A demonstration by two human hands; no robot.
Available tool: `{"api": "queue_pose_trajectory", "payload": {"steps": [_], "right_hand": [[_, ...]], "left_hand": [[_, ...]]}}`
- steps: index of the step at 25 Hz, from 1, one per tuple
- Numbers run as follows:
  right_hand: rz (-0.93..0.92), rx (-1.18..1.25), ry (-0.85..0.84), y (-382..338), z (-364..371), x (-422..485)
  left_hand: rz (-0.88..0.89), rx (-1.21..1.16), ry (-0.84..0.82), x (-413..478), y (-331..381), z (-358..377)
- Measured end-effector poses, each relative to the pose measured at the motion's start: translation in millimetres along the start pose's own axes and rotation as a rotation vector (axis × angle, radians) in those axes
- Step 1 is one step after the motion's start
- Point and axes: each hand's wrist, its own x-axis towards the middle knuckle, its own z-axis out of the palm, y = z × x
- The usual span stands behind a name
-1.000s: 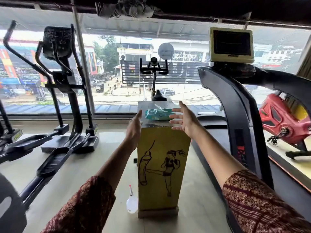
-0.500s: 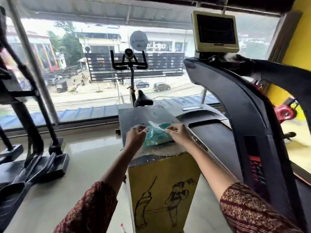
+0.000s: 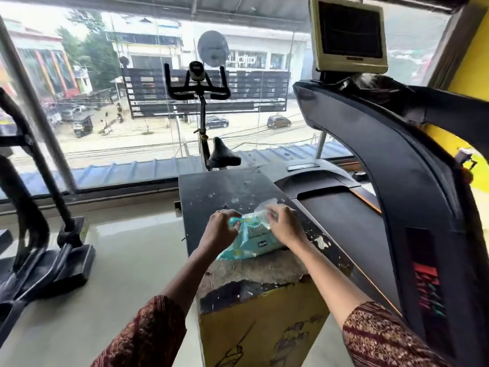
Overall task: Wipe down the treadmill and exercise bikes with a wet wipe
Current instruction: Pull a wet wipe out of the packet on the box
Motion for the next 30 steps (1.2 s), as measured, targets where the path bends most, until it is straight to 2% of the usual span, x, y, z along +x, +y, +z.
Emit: {"api": "queue_pose_trajectory", "payload": {"steps": [4,8,13,15,19,24,26,30], "right_hand": [[0.095,0.125,0.135,23.6,6.7,8.3],[0.105,0.116,0.202,23.4,16.5,3.9],[0.054,0.072,0.223,24.1,21.3,4.6],[0.045,0.051,0.230,24.8,21.8,5.4],[0.033,0.054,0.209,27.8,23.1,6.7],[0.061,0.011,0.191,26.8,21.7,5.8],[0.056,0.007,0.184,28.0,20.9,4.6],[0.031,0.026,0.214,30.0,18.6,4.1]], "left_hand": [[0.205,0.137,-0.059,31.8,1.1,16.7],[0.305,0.397,-0.276,50.0,0.5,23.6],[0.351,0.731,-0.336,58.9,14.8,25.8],[0.324,0.784,-0.332,59.0,18.1,30.7],[0.212,0.693,-0.312,58.8,11.4,38.3],[-0.003,0.426,-0.165,54.2,2.3,54.6],[-0.024,0.355,-0.125,51.9,2.1,56.2],[0.009,0.228,-0.154,48.2,2.9,51.5]]}}
